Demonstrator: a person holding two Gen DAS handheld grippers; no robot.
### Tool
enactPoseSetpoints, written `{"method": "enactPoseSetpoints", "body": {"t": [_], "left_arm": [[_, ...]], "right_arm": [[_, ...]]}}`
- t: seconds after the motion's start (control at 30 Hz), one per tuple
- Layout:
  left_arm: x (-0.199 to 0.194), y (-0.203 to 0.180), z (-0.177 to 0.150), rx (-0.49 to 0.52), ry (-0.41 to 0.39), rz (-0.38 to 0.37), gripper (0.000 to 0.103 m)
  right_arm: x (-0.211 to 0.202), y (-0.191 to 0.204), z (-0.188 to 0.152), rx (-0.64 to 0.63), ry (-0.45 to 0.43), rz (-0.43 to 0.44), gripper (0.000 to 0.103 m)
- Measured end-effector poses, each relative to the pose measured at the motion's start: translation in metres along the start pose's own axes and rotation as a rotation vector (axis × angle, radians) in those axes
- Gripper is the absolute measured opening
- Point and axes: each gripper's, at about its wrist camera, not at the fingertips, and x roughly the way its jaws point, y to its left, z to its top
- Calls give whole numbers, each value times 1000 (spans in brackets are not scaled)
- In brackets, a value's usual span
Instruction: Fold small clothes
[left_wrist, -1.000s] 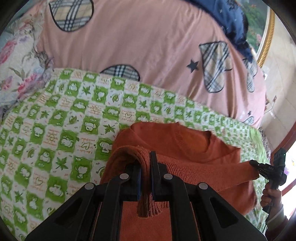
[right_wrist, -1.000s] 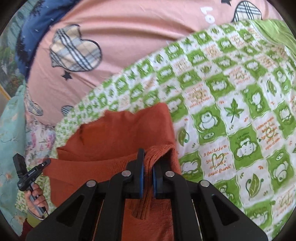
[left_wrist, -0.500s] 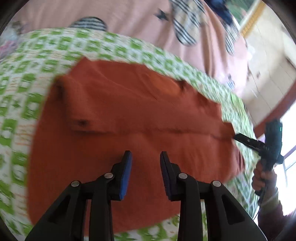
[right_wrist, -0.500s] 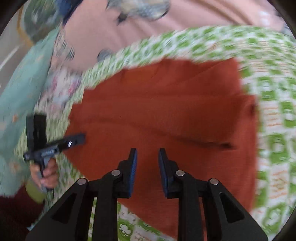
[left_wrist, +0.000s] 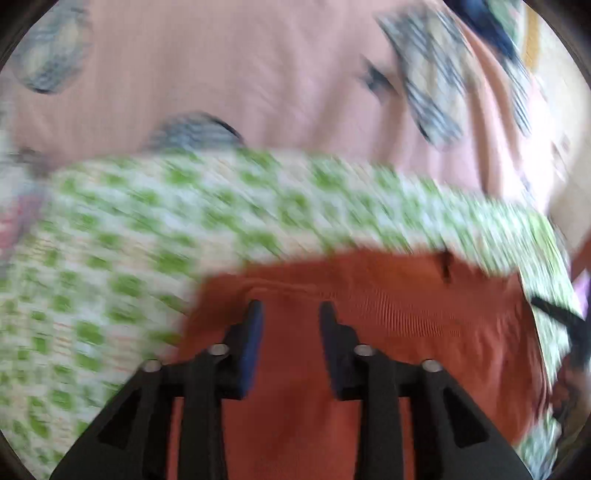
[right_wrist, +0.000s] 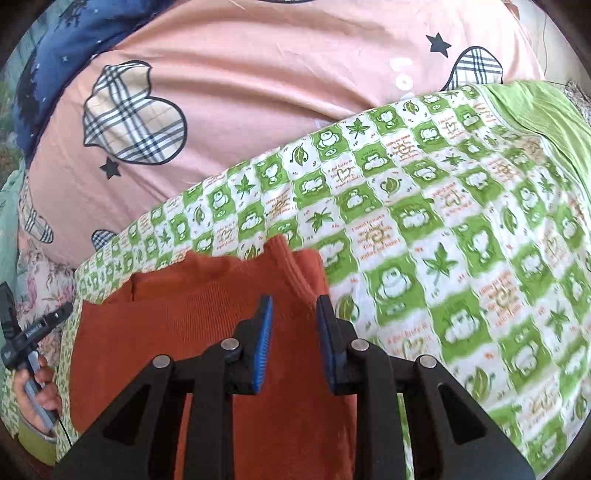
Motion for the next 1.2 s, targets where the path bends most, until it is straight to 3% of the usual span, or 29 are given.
{"method": "enactPoseSetpoints", "body": {"t": [0.03,0.13,0.33,0.43,0.53,0.73,0.9,1.2], "left_arm": [[-8,7,1,-21,-22,3,51],[-30,21,-15,-78,-43,-23,51],[-79,1,-107,-102,-5,-118,51],[-98,-12,-149,-146,17,-171,52],[-112,-17,-182,-200,40,-195,54],[-116,0,-226,-301,82,-168,60],[-105,29,-237,-435,86,-188,64],[-83,47,-210,-525,29,-140,67]], "right_arm": [[-4,1,-9,-3,14,16,26],[-10,6,-38,-14,59,51,26],[-16,25,-96,-8,125,117,26],[-29,15,-115,24,123,102,26],[-46,0,-130,55,100,22,26],[-78,-8,-144,81,52,9,27],[-84,8,-144,62,54,57,30],[-77,36,-150,24,97,129,35]]}}
